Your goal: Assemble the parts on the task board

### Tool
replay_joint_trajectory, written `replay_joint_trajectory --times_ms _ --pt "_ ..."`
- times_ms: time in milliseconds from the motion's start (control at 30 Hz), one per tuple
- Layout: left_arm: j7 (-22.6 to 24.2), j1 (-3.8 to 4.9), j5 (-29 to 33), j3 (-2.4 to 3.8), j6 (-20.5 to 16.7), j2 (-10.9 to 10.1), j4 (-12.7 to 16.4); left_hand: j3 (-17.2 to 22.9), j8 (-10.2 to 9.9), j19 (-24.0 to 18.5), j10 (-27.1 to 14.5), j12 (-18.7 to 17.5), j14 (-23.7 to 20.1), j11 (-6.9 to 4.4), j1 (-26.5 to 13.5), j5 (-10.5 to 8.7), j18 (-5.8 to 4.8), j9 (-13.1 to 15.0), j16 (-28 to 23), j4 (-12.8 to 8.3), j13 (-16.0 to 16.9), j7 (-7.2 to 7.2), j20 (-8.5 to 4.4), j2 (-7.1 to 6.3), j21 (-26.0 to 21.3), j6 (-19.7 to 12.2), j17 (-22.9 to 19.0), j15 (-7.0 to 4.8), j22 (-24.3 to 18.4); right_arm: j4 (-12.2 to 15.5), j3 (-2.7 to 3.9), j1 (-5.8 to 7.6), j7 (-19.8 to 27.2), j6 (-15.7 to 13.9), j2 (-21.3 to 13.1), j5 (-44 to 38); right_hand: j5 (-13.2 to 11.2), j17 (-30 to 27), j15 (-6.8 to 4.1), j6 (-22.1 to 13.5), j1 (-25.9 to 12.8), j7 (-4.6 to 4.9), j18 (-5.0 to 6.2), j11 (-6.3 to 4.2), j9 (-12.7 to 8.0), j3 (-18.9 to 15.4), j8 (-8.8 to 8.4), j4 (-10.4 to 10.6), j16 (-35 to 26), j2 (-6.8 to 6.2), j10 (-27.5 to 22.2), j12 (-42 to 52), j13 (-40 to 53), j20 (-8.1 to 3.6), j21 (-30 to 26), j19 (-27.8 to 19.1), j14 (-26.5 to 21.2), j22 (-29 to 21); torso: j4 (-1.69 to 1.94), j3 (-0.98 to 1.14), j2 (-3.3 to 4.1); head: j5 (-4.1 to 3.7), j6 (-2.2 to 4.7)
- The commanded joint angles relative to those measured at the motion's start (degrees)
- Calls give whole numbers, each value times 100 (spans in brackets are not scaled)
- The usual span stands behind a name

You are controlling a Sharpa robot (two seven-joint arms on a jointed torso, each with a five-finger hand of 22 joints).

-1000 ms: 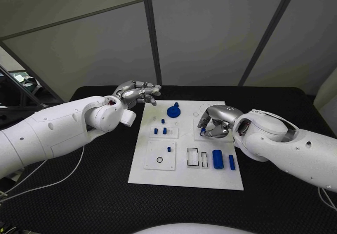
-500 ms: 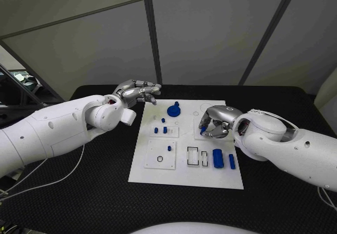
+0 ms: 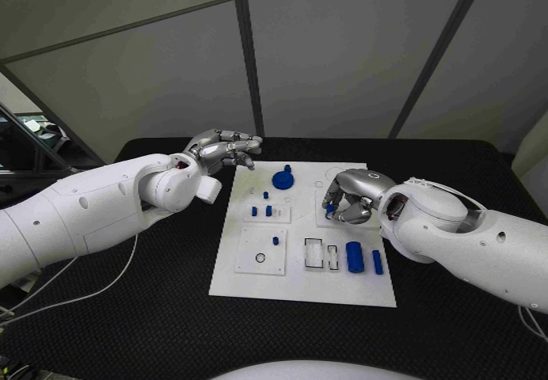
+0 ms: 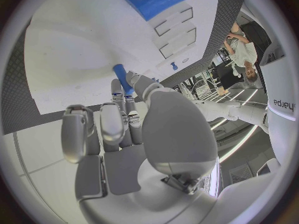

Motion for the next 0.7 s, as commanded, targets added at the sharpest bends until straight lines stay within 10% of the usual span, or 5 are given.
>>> replay_joint_trajectory --times_ms 33,700 --pt "19 4 -7 5 40 4 -3 -5 -21 -6 -46 23 1 -5 -4 -23 -75 9 -31 -29 7 28 32 67 -30 15 -9 27 -10 53 9 16 134 -525 -17 -96 27 8 -43 55 12 -1 6 4 46 -4 27 -29 22 107 49 12 5 -49 44 120 35 738 0 -4 -2 -6 7" --pt "11 -21 -7 5 48 52 -46 -5 -22 -1 -47 24 8 -6 0 -23 -74 12 -40 -33 9 27 32 79 -36 17 -10 26 -13 834 35 21 349 -977 -173 503 35 -4 -47 18 -17 4 -1 11 57 -16 -20 -67 19 92 20 -56 -12 -63 64 132 34 761 4 -18 -4 38 37"
